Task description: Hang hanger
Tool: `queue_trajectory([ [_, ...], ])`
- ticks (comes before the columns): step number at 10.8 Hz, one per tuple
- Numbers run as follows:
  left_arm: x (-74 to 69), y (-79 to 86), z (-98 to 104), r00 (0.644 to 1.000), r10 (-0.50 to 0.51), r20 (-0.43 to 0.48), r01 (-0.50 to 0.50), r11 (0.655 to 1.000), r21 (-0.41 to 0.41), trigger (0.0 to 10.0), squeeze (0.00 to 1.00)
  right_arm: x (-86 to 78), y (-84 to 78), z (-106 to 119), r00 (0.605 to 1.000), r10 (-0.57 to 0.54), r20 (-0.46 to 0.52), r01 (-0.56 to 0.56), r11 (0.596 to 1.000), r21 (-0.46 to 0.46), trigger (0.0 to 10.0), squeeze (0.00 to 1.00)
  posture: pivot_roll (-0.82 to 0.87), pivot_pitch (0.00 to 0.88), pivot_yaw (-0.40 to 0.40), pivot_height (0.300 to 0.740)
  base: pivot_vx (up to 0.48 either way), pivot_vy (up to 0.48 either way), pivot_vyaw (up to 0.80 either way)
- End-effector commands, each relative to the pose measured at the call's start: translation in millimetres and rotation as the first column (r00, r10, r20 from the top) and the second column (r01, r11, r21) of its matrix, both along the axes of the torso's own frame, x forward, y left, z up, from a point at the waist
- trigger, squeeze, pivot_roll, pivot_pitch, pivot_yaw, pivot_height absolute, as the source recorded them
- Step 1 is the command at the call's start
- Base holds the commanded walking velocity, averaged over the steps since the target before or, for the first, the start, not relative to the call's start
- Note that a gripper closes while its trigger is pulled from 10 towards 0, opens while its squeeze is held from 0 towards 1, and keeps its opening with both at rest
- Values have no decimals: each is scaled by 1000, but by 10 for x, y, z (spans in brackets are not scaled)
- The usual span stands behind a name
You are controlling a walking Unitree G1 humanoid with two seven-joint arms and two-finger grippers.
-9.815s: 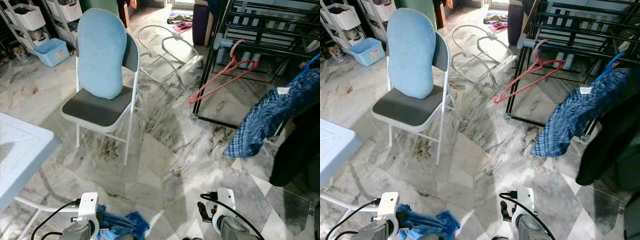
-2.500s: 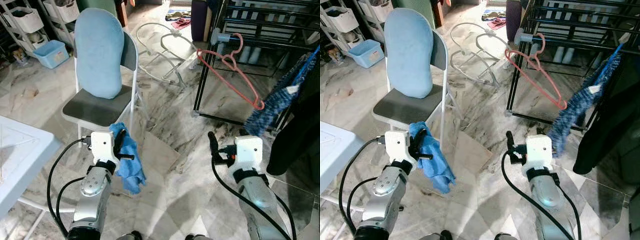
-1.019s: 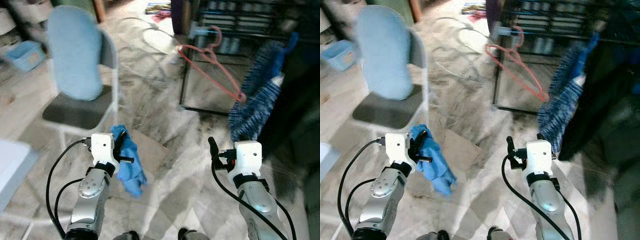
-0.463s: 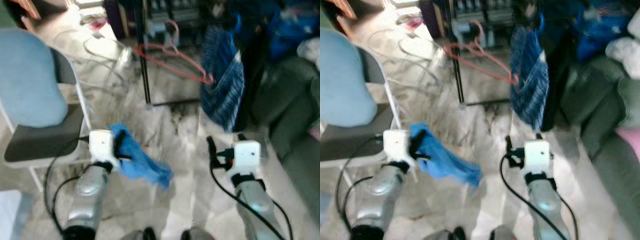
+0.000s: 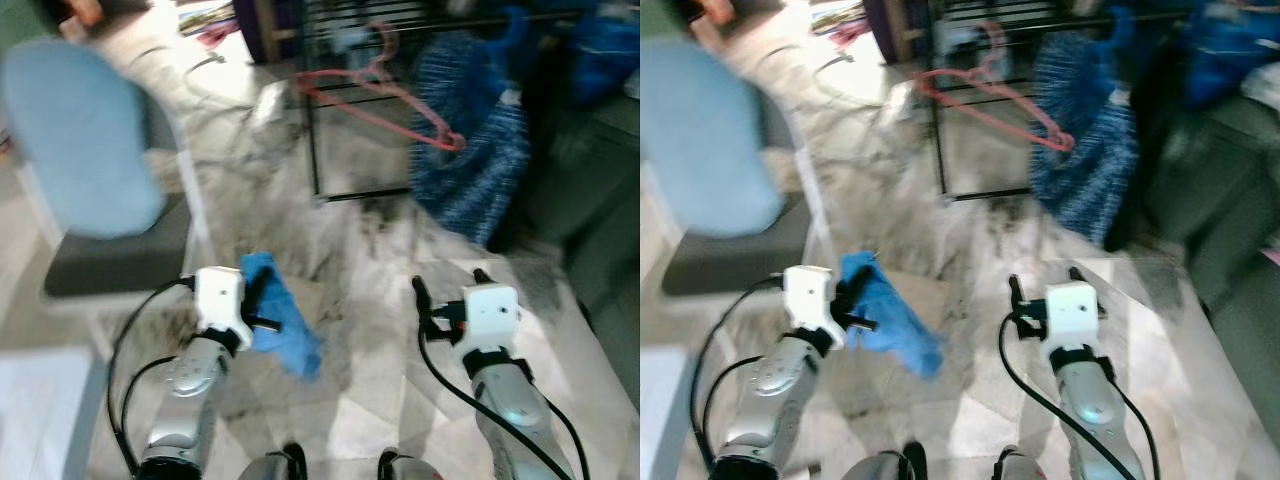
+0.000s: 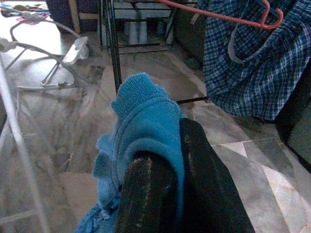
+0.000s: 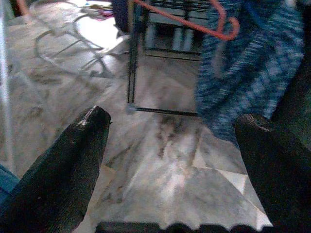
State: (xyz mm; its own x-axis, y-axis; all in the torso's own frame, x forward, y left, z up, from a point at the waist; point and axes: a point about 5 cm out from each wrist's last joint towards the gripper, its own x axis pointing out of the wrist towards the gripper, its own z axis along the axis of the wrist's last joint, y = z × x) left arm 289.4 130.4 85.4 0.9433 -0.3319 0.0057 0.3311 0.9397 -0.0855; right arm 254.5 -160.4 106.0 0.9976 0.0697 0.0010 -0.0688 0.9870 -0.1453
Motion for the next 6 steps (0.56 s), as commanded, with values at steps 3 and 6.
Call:
queue_trajectory([
  [3, 2, -76, 108, 996, -49, 72, 48, 999, 15, 10000, 0, -35, -18, 36, 999, -27, 21, 27, 1000, 6, 10000, 0, -170, 197, 78, 740, 290, 0, 221],
  [6, 30, -86, 97, 996, -52, 68, 52, 999, 11, 10000, 0, -28, -52, 42, 999, -28, 21, 28, 1000, -3, 10000, 0, -180, 188, 76, 740, 305, 0, 0],
])
